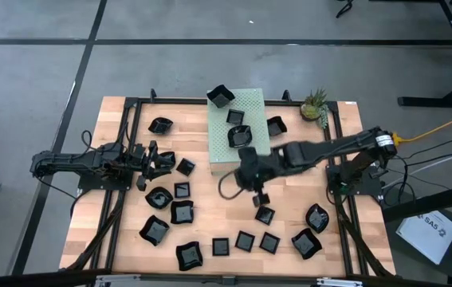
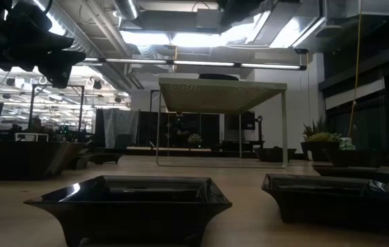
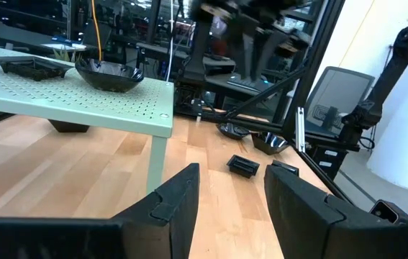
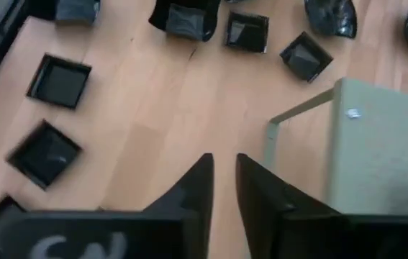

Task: Pick & Place Mini shaped plates
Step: Stack the black square plate on top of the black square plate on the shelf

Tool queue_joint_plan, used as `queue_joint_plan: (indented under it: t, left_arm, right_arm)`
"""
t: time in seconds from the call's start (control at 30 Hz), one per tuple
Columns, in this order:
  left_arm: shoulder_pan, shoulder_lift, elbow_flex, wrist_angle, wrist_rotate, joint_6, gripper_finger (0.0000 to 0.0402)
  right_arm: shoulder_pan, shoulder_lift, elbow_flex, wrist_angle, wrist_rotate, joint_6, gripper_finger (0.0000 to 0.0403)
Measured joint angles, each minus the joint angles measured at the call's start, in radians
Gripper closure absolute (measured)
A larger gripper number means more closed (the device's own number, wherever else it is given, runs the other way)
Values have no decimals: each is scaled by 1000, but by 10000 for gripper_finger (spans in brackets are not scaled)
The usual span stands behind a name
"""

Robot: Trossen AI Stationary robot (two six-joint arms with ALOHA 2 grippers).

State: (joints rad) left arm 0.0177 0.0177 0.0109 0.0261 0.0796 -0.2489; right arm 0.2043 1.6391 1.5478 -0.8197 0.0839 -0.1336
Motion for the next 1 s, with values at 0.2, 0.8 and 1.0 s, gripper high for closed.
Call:
queue_joint_plan:
  t: [0.2,0.8,1.0]
  left_arm:
    - [0,0,0,0,0,0,249]
    - [0,0,0,0,0,0,249]
    - [0,0,0,0,0,0,249]
  right_arm:
    - [121,67,0,99,25,236,239]
    - [359,203,0,4,82,700,188]
    - [438,199,0,-6,107,705,208]
